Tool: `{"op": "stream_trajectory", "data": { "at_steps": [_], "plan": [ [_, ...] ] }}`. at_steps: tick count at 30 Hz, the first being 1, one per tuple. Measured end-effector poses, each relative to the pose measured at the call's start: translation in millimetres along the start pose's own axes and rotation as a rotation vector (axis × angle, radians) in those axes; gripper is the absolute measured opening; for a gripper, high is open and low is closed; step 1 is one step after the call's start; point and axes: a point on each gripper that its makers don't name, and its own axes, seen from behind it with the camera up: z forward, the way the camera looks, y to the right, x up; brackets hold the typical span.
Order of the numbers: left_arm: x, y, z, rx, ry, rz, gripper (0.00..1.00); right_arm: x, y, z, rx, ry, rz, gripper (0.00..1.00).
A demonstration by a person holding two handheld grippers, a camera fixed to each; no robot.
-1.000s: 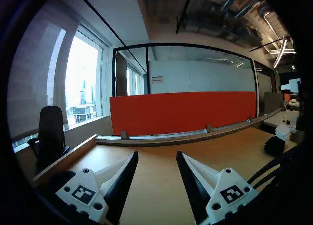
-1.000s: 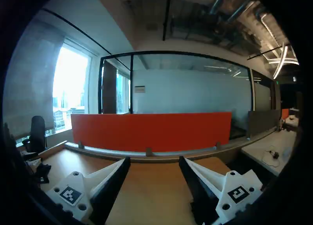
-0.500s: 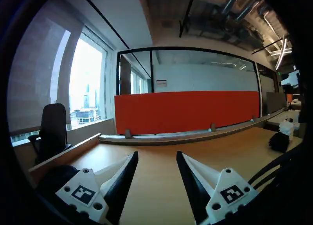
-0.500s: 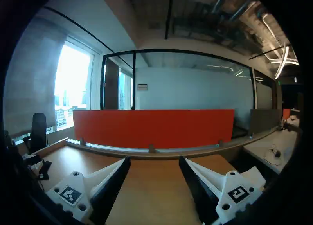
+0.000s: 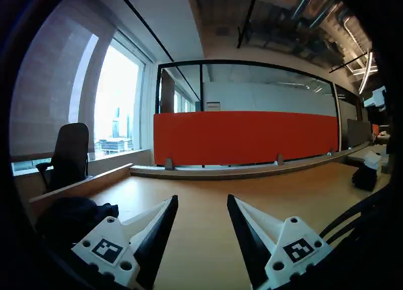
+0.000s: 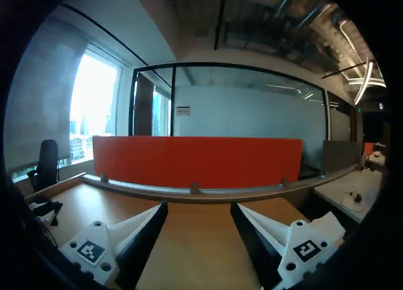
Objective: Fold towel
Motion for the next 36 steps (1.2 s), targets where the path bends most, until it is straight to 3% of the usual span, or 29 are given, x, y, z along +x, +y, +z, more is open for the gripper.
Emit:
{"op": "stream_trajectory", "data": {
  "at_steps": [26, 36],
  "plan": [
    [-24, -8.5, -1.3, 0.013, 0.009, -0.029, 0.71, -7, -12, 6.5, 0.006, 0.002, -0.019, 0.96],
    [-29, -5.9, 1.8, 0.008, -0.007, -0.014, 0.71, -1, -14, 7.0, 0.010, 0.005, -0.029, 0.96]
  ]
}}
